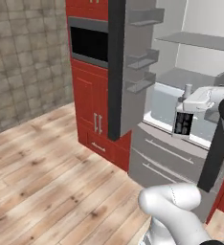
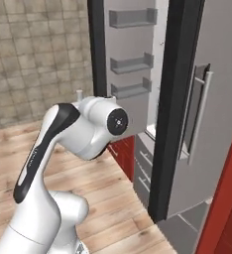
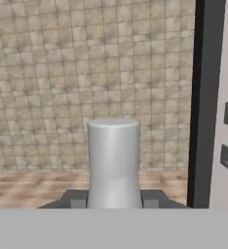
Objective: Place the liquor on the top shelf of the fridge to keep it out of children's reach, and place the peach and bell pepper on lower shelves for easy access.
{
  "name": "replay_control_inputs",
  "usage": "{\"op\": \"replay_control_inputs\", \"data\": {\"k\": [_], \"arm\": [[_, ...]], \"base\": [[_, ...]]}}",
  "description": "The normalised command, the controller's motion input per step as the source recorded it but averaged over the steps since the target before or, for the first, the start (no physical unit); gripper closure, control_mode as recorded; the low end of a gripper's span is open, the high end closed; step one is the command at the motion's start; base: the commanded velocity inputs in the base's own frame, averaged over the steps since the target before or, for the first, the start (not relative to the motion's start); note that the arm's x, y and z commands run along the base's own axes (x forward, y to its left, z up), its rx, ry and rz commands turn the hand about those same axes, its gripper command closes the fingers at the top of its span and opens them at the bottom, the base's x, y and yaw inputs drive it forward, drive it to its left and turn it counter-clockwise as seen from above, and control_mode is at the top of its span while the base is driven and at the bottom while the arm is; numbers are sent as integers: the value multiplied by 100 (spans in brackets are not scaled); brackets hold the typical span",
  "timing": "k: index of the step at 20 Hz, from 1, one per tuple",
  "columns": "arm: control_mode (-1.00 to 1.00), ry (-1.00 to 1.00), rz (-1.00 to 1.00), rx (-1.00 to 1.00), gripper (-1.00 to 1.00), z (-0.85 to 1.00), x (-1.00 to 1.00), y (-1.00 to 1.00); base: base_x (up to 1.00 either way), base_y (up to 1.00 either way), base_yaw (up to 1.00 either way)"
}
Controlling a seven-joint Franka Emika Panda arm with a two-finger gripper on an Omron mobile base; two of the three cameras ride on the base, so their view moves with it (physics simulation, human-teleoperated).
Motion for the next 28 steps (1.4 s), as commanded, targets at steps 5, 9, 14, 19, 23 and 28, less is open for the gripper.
{"op": "replay_control_inputs", "data": {"k": [5,9,14,19,23,28], "arm": [[100,0,0,0,100,0,0,0],[100,0,0,0,100,0,0,0],[100,0,0,0,100,0,0,0],[100,0,0,0,100,0,0,0],[100,0,0,0,100,0,0,0],[100,0,0,0,100,0,0,0]], "base": [[48,21,-64],[49,48,-69],[50,61,-64],[46,68,-57],[43,45,-42],[61,11,-19]]}}
